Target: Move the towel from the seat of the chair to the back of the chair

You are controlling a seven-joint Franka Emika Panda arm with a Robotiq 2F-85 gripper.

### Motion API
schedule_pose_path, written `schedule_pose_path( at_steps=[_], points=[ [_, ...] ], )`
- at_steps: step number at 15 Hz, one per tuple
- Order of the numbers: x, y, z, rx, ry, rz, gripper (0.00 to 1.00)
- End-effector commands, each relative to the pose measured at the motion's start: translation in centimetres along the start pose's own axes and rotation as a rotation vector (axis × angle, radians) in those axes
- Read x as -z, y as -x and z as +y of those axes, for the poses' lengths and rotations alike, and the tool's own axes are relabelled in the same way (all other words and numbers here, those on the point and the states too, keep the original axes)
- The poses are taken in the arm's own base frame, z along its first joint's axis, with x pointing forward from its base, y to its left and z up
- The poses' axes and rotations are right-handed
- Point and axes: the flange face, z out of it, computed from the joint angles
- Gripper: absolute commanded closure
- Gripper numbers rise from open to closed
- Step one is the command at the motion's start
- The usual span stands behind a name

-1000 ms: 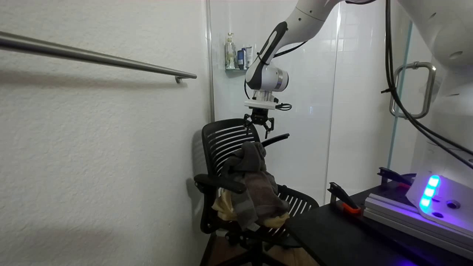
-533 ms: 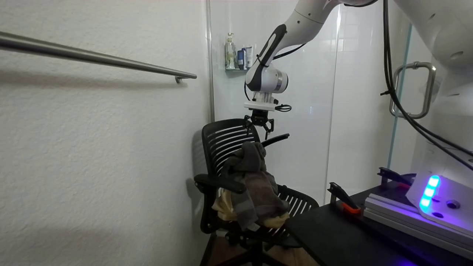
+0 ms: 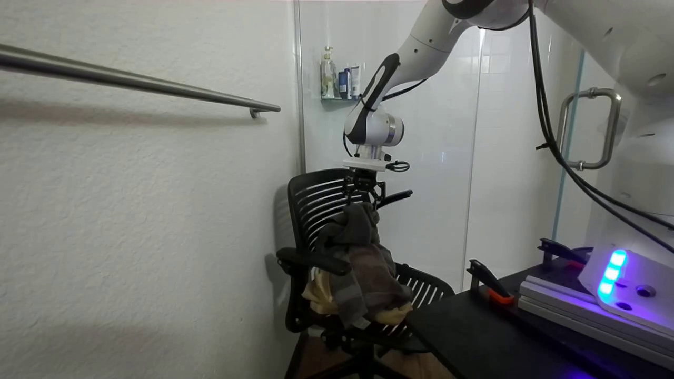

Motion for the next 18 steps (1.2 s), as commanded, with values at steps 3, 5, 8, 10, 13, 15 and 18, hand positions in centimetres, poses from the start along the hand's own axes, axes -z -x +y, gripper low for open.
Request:
schedule_pose_path(
  at_steps=[3,5,8,10,13,15,18],
  points=[
    [-1.1,-1.1,-1.5,0.011,-0.009,0.018,0.0],
    [-1.0,-1.6,-1.9,0.012,-0.014,0.025,0.0],
    [-0.9,-2.3,-2.1,0.006,-0.019,0.024,0.26],
    [-0.9,-2.9,-1.9,-0.006,-0.026,0.013,0.4],
    [-0.9,-3.5,-1.6,-0.02,-0.034,0.006,0.62],
    [-0.9,-3.7,-1.3,-0.031,-0.037,0.004,0.76],
    [-0.8,-4.1,-0.8,-0.053,-0.042,-0.011,0.97]
  ],
)
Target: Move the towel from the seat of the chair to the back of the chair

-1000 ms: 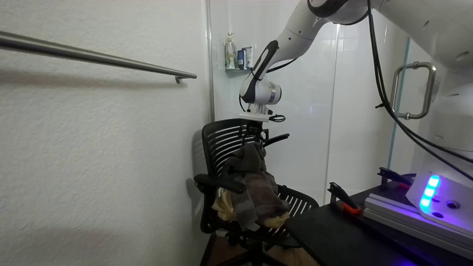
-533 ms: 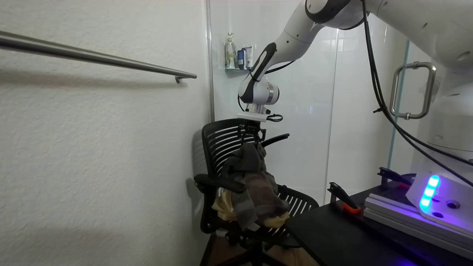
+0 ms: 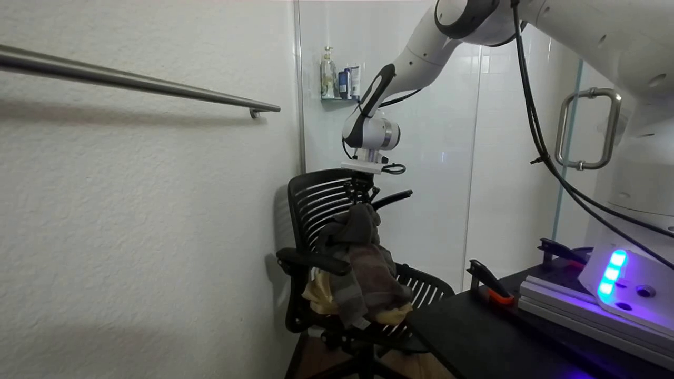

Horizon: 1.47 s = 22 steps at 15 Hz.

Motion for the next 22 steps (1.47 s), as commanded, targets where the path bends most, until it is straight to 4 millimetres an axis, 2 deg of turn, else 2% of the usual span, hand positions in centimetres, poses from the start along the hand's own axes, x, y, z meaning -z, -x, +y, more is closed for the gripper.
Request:
schedule_pose_path(
  at_steps=[1,3,5,7,11,15,20,22],
  points=[
    [0.1,-0.3,0.6,-0.037,-0.014,-0.045,0.99],
    [0.8,-0.2,0.9,-0.058,-0.02,-0.067,1.0],
    [2.8,-0.4,0.8,-0.063,-0.048,-0.07,0.99],
    [6.7,-0.8,0.7,-0.08,-0.079,-0.018,0.98],
    [16.3,-0.7,0.4,-0.049,-0.139,0.087,0.98],
    [26.5,0.7,0.4,-0.028,-0.201,0.123,0.98],
    [40.1,2.7,0.4,0.014,-0.223,0.326,0.98],
    [44.6,3.5,0.0,0.021,-0.235,0.423,0.98]
  ],
)
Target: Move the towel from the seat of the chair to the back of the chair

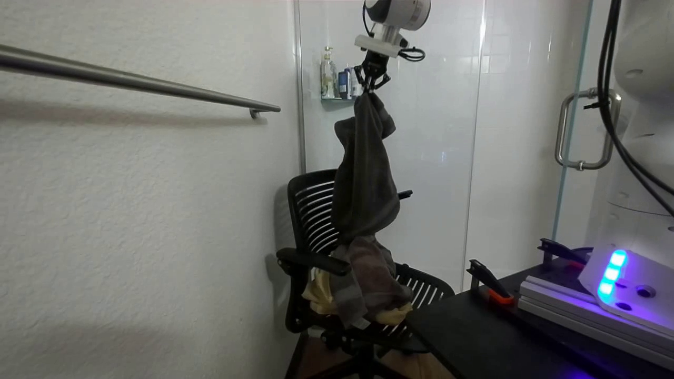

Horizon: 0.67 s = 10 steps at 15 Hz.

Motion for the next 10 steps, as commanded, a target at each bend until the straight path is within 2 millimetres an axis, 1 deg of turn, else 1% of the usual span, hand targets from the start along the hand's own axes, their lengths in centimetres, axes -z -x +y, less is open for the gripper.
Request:
schedule_pose_path(
  at_steps=[1,4,6,8,10],
  points=[
    [7.1,-0.7,-1.7,0.014,-0.006,0.139,0.98],
    [11.6,-1.1,-4.3,0.044,-0.023,0.285,0.98],
    [13.6,-1.1,-5.9,0.053,-0.038,0.356,0.98],
    [15.0,-0.8,-7.2,0.049,-0.053,0.393,0.98],
    [15.6,0.1,-8.3,0.057,-0.044,0.385,0.98]
  ],
)
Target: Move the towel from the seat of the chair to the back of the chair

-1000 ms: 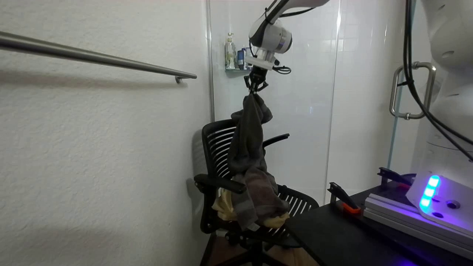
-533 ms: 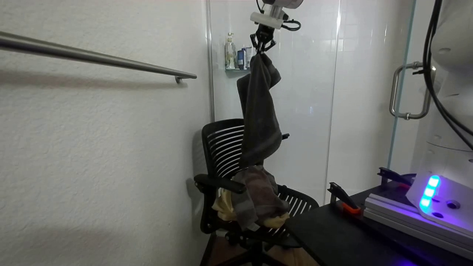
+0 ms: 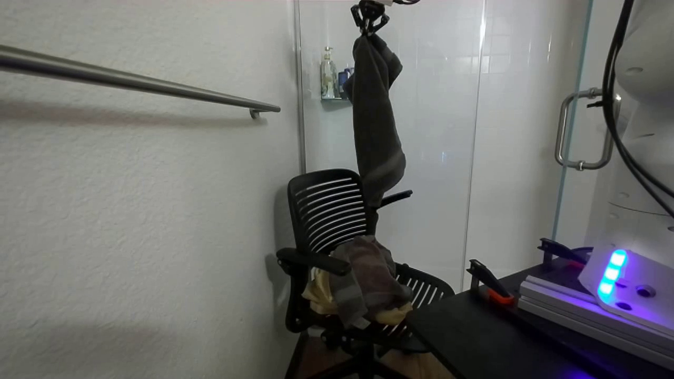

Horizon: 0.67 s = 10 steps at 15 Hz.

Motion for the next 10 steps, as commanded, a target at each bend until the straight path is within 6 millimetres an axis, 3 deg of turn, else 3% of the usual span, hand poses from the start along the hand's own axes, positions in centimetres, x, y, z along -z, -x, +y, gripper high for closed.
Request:
schedule_pose_path(
  at_steps=[1,5,10],
  points=[
    [1.2,0.4,-2.1,0.018,0.006,0.0,0.98],
    [3.3,0.8,-4.1,0.053,-0.012,0.052,0.98],
    [6.0,-0.4,-6.5,0.058,-0.024,0.205,0.98]
  ],
)
